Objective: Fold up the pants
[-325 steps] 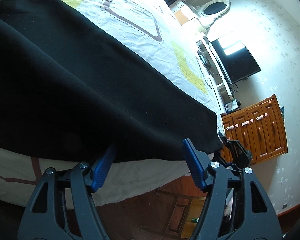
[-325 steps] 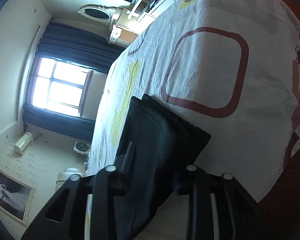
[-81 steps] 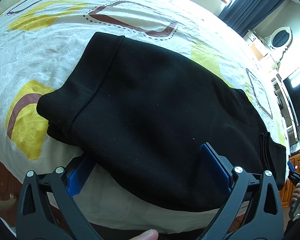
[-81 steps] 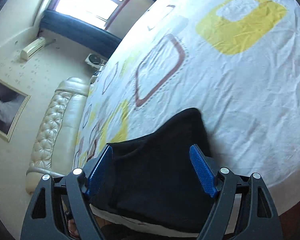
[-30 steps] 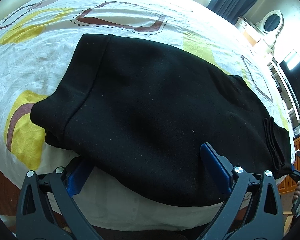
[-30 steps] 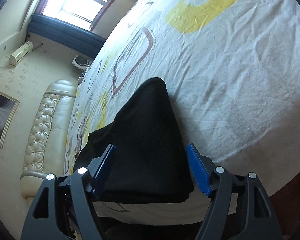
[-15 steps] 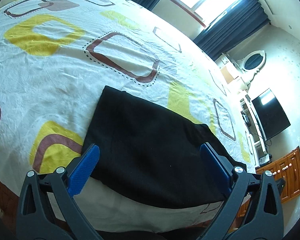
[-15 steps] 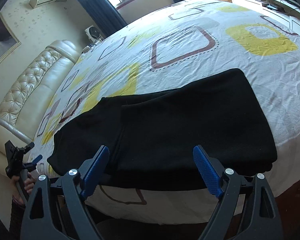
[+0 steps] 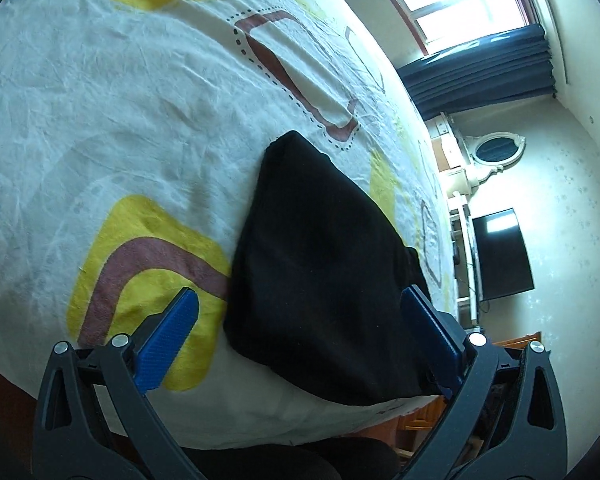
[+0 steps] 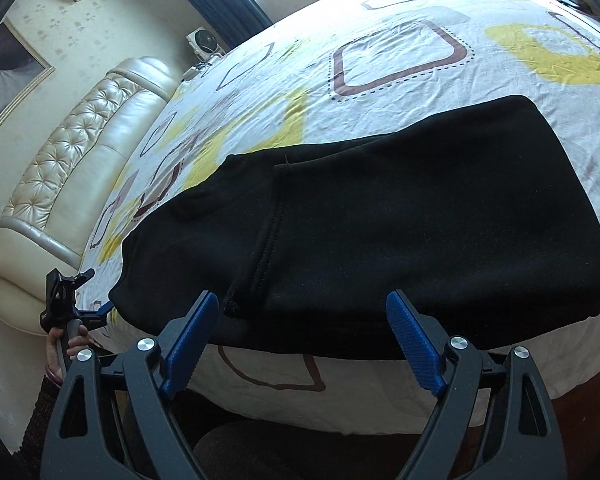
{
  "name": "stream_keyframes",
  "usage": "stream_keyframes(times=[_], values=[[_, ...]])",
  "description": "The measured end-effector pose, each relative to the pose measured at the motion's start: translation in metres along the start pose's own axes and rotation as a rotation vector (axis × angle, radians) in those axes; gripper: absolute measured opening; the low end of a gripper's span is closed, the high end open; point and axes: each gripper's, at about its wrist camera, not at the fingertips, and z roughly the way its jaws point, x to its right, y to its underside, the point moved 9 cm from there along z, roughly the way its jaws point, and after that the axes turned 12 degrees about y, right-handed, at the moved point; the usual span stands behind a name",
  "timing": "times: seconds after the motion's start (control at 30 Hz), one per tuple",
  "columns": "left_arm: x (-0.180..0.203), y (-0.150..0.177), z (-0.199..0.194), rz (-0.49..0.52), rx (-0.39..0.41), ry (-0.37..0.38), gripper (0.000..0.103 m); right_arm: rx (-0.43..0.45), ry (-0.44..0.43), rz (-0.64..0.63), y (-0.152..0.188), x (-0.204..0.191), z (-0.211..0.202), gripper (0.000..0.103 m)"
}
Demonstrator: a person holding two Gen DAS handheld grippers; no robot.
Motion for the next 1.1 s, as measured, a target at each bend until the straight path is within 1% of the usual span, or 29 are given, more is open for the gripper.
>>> stream_keyframes(times=[0.03, 0.07, 0.13, 0.17, 0.23, 0.3, 0.33, 0.37, 0.43, 0.5, 0.57, 0.63, 0.7, 0.77, 0.87, 0.93, 1.03, 1.1], values=[[0.0, 0.003, 0.005, -0.022, -0.024, 0.042, 0.1, 0.001, -0.001, 0.0, 0.0, -0.001, 0.0, 0.085], [0.0, 0.006, 0.01, -0.031, -0.039, 0.058, 0.1, 0.002, -0.004, 0.0, 0.0, -0.001, 0.001, 0.085], [-0.002, 0.007, 0.019, -0.007, -0.057, 0.025, 0.1, -0.001, -0.01, -0.001, 0.0, -0.002, 0.001, 0.085], [0.0, 0.006, 0.023, 0.007, -0.065, 0.021, 0.1, -0.002, -0.012, -0.002, 0.0, -0.003, 0.001, 0.085], [0.005, 0.003, 0.029, 0.005, -0.073, 0.043, 0.1, -0.004, -0.017, -0.003, 0.0, -0.003, 0.002, 0.085], [0.011, 0.001, 0.036, -0.021, -0.076, 0.09, 0.1, -0.008, -0.02, -0.001, 0.0, -0.003, 0.003, 0.085], [0.014, 0.001, 0.039, -0.023, -0.083, 0.102, 0.096, -0.009, -0.018, 0.001, 0.0, -0.003, 0.005, 0.085], [0.015, 0.003, 0.043, -0.009, -0.094, 0.081, 0.089, -0.01, -0.018, 0.004, 0.0, -0.003, 0.005, 0.085], [0.005, 0.007, 0.05, 0.009, -0.122, -0.007, 0.039, -0.009, -0.021, 0.01, 0.001, -0.003, 0.006, 0.085], [-0.009, 0.009, 0.054, -0.012, -0.127, -0.053, 0.022, -0.01, -0.022, 0.01, 0.0, -0.002, 0.006, 0.085], [-0.013, 0.009, 0.052, -0.038, -0.107, -0.029, 0.02, -0.012, -0.024, 0.009, 0.001, -0.002, 0.007, 0.085], [-0.012, 0.009, 0.05, -0.044, -0.096, -0.039, 0.017, -0.012, -0.027, 0.017, 0.001, -0.002, 0.006, 0.085], [-0.004, 0.006, 0.046, -0.016, -0.078, -0.073, 0.015, -0.012, -0.031, 0.027, 0.0, -0.001, 0.006, 0.085], [0.013, 0.002, 0.043, 0.031, -0.054, -0.095, 0.015, -0.012, -0.035, 0.033, 0.001, -0.001, 0.005, 0.085], [0.056, -0.002, 0.041, 0.102, -0.022, -0.068, 0.015, -0.015, -0.038, 0.041, 0.0, 0.001, 0.004, 0.085], [0.091, -0.001, 0.045, 0.157, -0.013, -0.05, 0.014, -0.014, -0.041, 0.051, -0.001, 0.002, 0.004, 0.085], [0.15, 0.01, 0.06, 0.28, -0.027, -0.032, 0.014, -0.003, -0.039, 0.066, -0.004, 0.003, 0.002, 0.085], [0.189, 0.022, 0.077, 0.349, -0.053, -0.002, 0.014, 0.009, -0.033, 0.072, -0.004, 0.005, -0.001, 0.085]])
